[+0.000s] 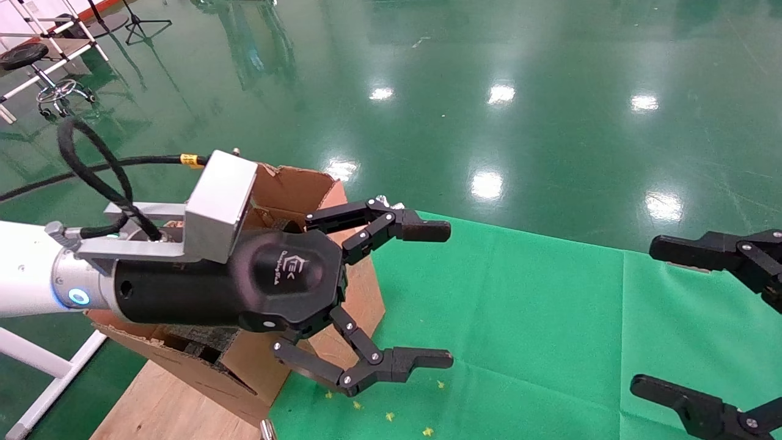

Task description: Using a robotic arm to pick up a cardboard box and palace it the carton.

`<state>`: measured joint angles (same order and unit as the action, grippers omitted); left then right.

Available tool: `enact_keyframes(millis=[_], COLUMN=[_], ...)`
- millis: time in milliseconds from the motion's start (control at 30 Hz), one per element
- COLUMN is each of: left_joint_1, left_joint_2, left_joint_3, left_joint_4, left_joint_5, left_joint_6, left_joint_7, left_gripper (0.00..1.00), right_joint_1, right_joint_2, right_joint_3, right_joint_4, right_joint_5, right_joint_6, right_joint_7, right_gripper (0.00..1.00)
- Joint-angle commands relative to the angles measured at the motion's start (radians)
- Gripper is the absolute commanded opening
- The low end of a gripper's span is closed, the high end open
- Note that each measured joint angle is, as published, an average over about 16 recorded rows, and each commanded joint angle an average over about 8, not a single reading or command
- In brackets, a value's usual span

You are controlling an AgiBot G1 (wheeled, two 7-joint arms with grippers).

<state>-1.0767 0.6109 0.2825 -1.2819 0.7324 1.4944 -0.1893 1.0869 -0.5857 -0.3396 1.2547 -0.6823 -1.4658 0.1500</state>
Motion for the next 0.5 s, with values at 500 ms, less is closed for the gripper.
enact_keyframes(millis=[500], left_joint_1=[0.000], left_joint_2=[0.000], left_joint_3=[0.000], left_joint_4=[0.000], left_joint_5=[0.000], left_joint_6=[0.000], left_joint_7=[0.000], left_gripper=[1.00], right_joint_1=[0.000], right_joint_2=[0.000], right_joint_3=[0.000], right_joint_4=[0.000], right_joint_5=[0.000], right_joint_6=[0.000], right_joint_7=[0.000], right_gripper=[0.92])
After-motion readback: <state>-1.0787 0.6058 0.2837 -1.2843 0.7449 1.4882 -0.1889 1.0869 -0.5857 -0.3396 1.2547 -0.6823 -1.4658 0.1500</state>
